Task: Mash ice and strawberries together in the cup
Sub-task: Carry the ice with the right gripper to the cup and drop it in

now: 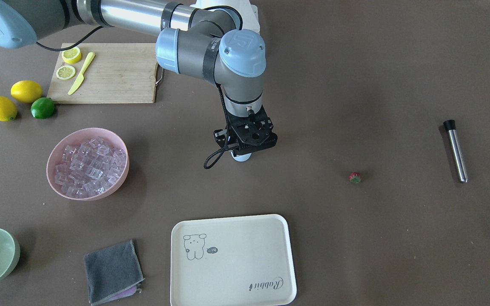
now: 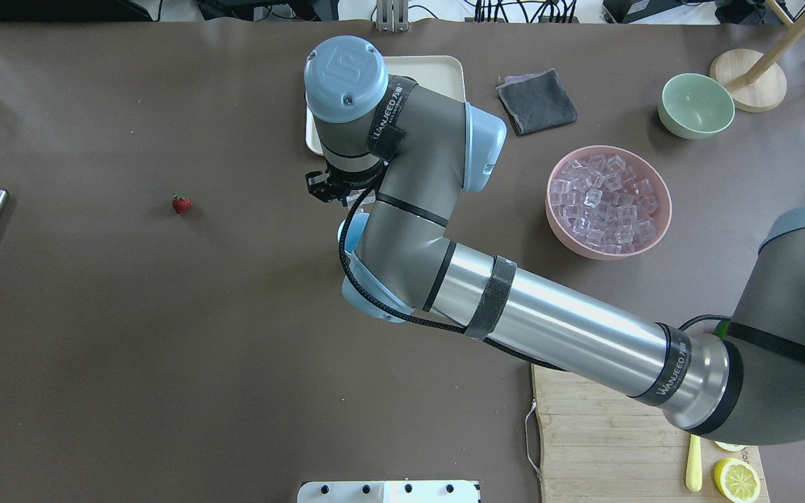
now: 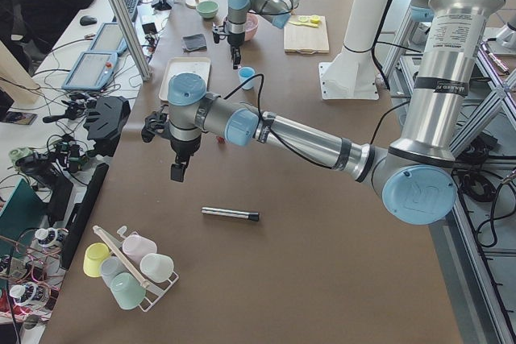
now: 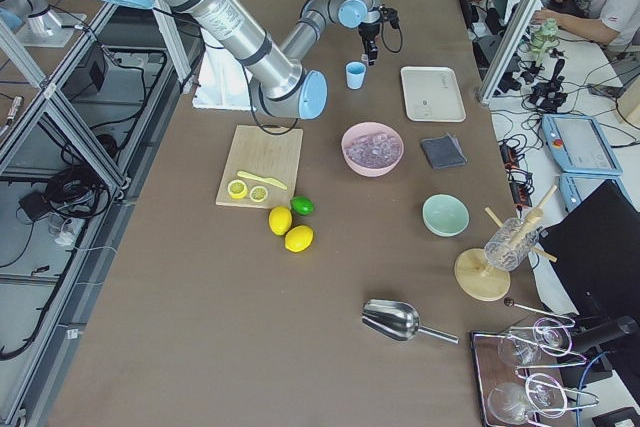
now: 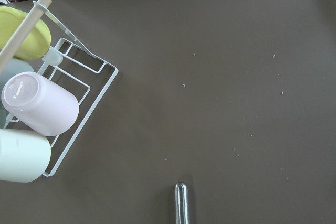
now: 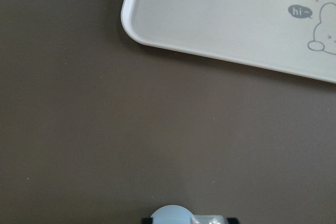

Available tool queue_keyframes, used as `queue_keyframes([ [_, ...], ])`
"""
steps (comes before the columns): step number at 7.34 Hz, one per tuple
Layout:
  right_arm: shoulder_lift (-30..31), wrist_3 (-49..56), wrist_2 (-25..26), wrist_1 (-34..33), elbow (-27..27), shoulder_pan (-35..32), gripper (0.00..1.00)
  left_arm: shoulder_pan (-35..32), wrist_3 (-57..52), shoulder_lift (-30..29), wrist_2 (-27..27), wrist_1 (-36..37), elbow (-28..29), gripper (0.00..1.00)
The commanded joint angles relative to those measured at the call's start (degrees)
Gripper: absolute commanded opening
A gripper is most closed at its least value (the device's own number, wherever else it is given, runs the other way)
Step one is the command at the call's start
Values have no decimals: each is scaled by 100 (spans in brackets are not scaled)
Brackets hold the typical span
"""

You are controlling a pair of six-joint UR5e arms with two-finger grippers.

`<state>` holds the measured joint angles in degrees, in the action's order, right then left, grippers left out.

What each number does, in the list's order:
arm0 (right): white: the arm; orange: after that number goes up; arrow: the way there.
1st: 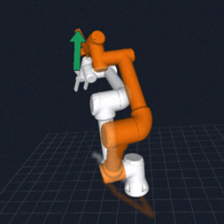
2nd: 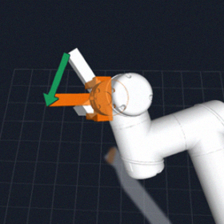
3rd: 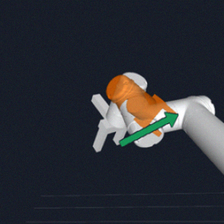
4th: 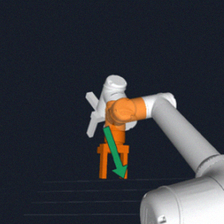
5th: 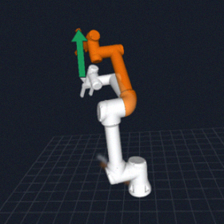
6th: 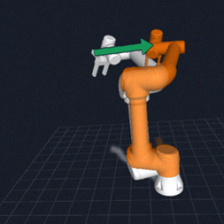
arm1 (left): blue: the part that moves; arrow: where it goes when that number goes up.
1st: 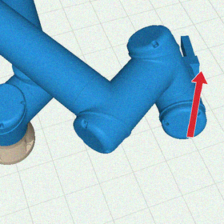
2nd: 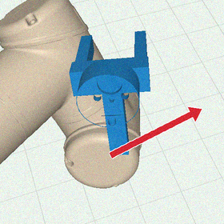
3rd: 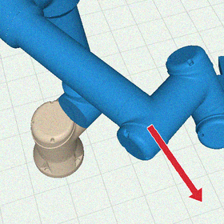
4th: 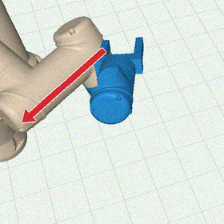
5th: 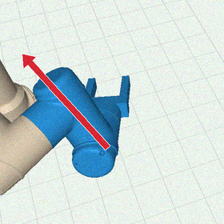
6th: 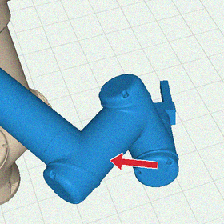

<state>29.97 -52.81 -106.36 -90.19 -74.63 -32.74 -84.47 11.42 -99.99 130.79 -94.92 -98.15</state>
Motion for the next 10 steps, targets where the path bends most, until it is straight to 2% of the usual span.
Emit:
queue_keyframes([
  [1, 52, -1, 19, 1, -34, 75, 0, 1, 0, -3, 8, 0, 6, 98],
  [7, 193, -1, 19, -8, -236, 145, 1, 19, 0, 15, 17, 9, -11, 98],
  [8, 202, 16, 19, -8, -254, 154, 10, 19, 0, 15, 17, 9, -11, 98],
  [9, 220, 51, 19, -8, -254, 162, 24, 1, 0, 24, 17, 9, -11, 98],
  [10, 220, 112, 19, 10, -254, 162, 63, 18, 0, 32, 17, 9, -3, 98],
])
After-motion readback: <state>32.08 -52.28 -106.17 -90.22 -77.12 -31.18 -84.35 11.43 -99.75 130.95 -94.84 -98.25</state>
